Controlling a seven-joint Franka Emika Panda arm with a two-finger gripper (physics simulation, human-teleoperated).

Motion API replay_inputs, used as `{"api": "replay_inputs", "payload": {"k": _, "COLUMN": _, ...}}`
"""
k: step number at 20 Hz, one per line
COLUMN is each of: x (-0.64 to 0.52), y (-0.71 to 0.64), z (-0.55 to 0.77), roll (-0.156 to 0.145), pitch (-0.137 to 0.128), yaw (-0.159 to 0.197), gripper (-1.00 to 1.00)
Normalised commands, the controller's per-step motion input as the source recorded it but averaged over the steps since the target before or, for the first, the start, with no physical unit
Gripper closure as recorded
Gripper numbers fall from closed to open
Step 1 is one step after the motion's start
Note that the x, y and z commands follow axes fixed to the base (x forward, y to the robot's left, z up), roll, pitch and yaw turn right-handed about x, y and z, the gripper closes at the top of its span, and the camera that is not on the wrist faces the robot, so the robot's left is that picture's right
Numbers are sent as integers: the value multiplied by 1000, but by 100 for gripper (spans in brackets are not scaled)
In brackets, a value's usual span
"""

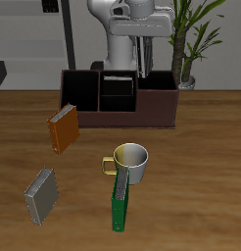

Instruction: Place the black book into the back desk caddy's back compartment and place the striped book into the back desk caddy's right compartment

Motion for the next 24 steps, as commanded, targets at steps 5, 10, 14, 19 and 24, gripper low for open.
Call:
{"api": "replay_inputs", "payload": {"k": 5, "x": -80, "y": 139, "z": -69, "roll": 57, "pitch": 62, "yaw": -13, "gripper": 100}}
{"api": "replay_inputs", "payload": {"k": 10, "x": -3, "y": 21, "z": -41, "roll": 9, "pitch": 12, "yaw": 2, "gripper": 100}}
{"api": "replay_inputs", "payload": {"k": 14, "x": 49, "y": 57, "z": -201, "roll": 19, "pitch": 46, "yaw": 13, "gripper": 100}}
{"api": "replay_inputs", "payload": {"k": 19, "x": 17, "y": 5, "z": -139, "roll": 18, "pitch": 48, "yaw": -8, "gripper": 100}}
{"api": "replay_inputs", "payload": {"k": 24, "x": -30, "y": 20, "z": -107, "roll": 4, "pitch": 21, "yaw": 7, "gripper": 100}}
